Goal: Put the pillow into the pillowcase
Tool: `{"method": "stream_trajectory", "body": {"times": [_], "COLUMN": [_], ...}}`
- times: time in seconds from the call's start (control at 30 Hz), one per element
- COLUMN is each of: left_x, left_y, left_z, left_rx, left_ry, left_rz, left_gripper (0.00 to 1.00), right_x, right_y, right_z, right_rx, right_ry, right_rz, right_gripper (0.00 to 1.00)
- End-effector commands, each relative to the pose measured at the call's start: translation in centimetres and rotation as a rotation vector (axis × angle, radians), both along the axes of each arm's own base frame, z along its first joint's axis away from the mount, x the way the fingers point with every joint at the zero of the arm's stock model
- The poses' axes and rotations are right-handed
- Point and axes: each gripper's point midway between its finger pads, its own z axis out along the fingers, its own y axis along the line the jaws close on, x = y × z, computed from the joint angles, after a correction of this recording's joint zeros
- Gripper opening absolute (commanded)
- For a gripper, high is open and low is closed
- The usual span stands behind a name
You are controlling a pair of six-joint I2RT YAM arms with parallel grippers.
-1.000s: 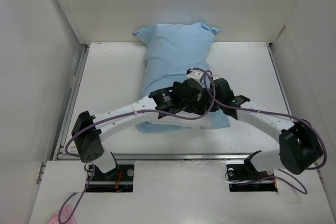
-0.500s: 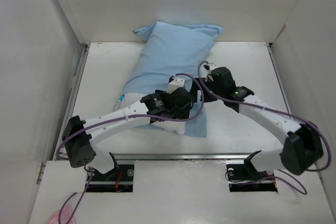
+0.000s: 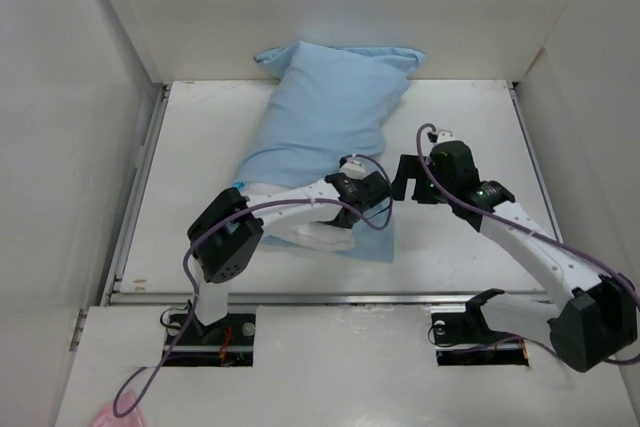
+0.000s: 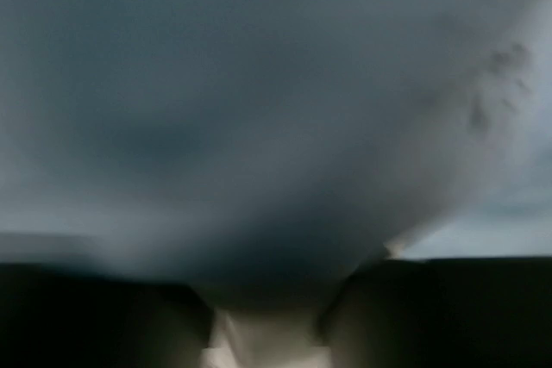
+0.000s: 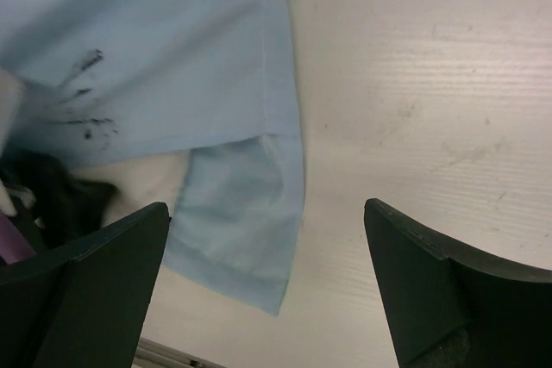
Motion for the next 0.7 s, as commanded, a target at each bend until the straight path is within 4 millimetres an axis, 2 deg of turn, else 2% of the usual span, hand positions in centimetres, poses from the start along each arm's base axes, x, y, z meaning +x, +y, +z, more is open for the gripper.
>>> {"method": "stream_trajectory", "body": {"times": [0.0, 0.03, 0.1, 0.17, 0.2, 0.23, 0.27, 0.3, 0.33, 0.37, 0.4, 0.43, 0.47, 0.5, 0.53, 0.57, 0.6, 0.67], "left_x": [2.6, 2.8, 3.9, 4.6, 5.1, 5.5, 5.9, 6.6, 6.6, 7.1, 8.0, 8.3, 9.3, 10.2, 10.9, 11.6, 12.2, 13.7], "left_y": [2.3, 2.5, 2.7, 2.3, 2.3, 1.9, 1.5, 1.1, 1.0, 0.6, 0.7, 0.3, 0.7, 0.3, 0.1, -0.5, -0.6, -1.2], "left_z": [-2.1, -2.4, -1.3, 1.0, 2.3, 4.9, 6.3, 8.9, 9.9, 11.0, 12.1, 13.2, 13.7, 14.4, 15.3, 14.8, 14.6, 15.2], "left_rx": [0.045, 0.043, 0.021, -0.021, -0.045, -0.1, -0.139, -0.193, -0.216, -0.245, -0.261, -0.296, -0.309, -0.337, -0.357, -0.355, -0.352, -0.386], "left_ry": [-0.003, -0.001, -0.052, -0.104, -0.142, -0.188, -0.215, -0.271, -0.285, -0.315, -0.344, -0.365, -0.38, -0.4, -0.416, -0.428, -0.429, -0.463], "left_rz": [0.157, 0.181, 0.222, 0.236, 0.242, 0.237, 0.227, 0.211, 0.212, 0.211, 0.221, 0.224, 0.249, 0.26, 0.271, 0.277, 0.286, 0.33], "left_gripper": [0.2, 0.0, 0.0, 0.0, 0.0, 0.0, 0.0, 0.0, 0.0, 0.0, 0.0, 0.0, 0.0, 0.0, 0.0, 0.0, 0.0, 0.0], "right_x": [0.3, -0.1, 0.8, 1.4, 2.0, 2.1, 2.8, 3.9, 4.2, 4.4, 4.8, 5.0, 5.2, 4.6, 4.1, 3.4, 1.9, -1.8], "right_y": [0.9, 1.5, 2.6, 3.6, 3.7, 4.0, 4.1, 5.1, 5.2, 6.9, 7.6, 8.5, 9.0, 10.1, 10.2, 10.6, 11.5, 12.2], "right_z": [-2.3, -3.5, -5.2, -7.3, -7.6, -8.3, -8.6, -8.9, -9.7, -9.0, -9.8, -9.5, -9.2, -8.7, -7.9, -7.0, -5.9, -1.3], "right_rx": [0.013, 0.029, 0.034, 0.041, 0.024, 0.014, 0.009, 0.02, 0.017, 0.053, 0.059, 0.069, 0.085, 0.101, 0.095, 0.098, 0.109, 0.162], "right_ry": [0.043, 0.072, 0.076, 0.104, 0.099, 0.105, 0.096, 0.09, 0.098, 0.084, 0.097, 0.087, 0.086, 0.092, 0.077, 0.067, 0.064, 0.029], "right_rz": [0.038, 0.068, 0.119, 0.153, 0.168, 0.172, 0.163, 0.192, 0.192, 0.26, 0.296, 0.331, 0.349, 0.388, 0.407, 0.423, 0.48, 0.567], "right_gripper": [1.0, 1.0, 1.0, 1.0, 1.0, 1.0, 1.0, 0.98, 0.98, 0.91, 0.67, 0.42, 0.03, 0.0, 0.0, 0.0, 0.0, 0.0]}}
